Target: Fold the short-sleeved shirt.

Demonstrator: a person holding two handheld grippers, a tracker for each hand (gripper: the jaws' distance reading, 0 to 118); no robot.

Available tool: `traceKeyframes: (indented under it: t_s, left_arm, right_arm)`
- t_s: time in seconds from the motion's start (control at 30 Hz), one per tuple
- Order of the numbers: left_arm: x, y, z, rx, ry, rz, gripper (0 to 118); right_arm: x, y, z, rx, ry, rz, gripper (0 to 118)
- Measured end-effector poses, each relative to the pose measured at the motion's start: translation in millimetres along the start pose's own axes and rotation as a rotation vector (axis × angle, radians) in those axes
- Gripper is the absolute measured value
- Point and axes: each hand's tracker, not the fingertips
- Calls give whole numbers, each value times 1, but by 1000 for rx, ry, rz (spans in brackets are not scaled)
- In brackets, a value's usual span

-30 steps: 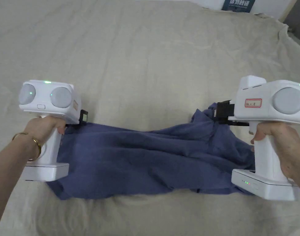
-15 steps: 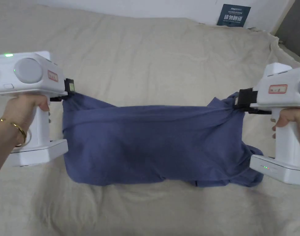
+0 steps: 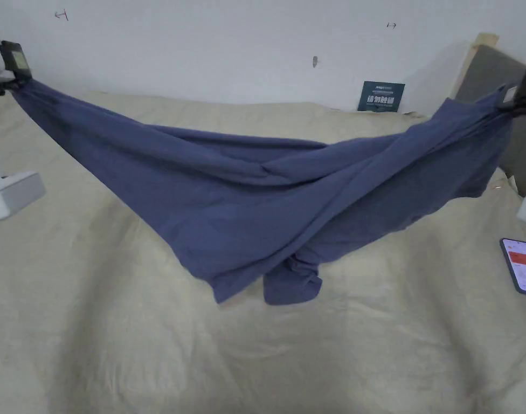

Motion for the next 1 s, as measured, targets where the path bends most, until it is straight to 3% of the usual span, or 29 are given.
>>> traceKeyframes:
  t_s: [0.33, 0.53, 0.83, 1.0]
  left_arm:
    - [-46, 50, 67, 120, -1, 169, 0]
    - [-36, 77, 76, 166, 27, 128, 0]
    - [-8, 143, 1, 147, 136, 74, 0]
    - [22, 169, -76, 141, 173, 71, 0]
  right_arm:
    - [10, 37, 84, 116, 77, -98, 9]
    - [-4, 62, 88, 134, 85, -67, 9]
    - [-43, 118, 21, 86, 37, -54, 9]
    - [-64, 154, -58, 102, -77, 0, 9]
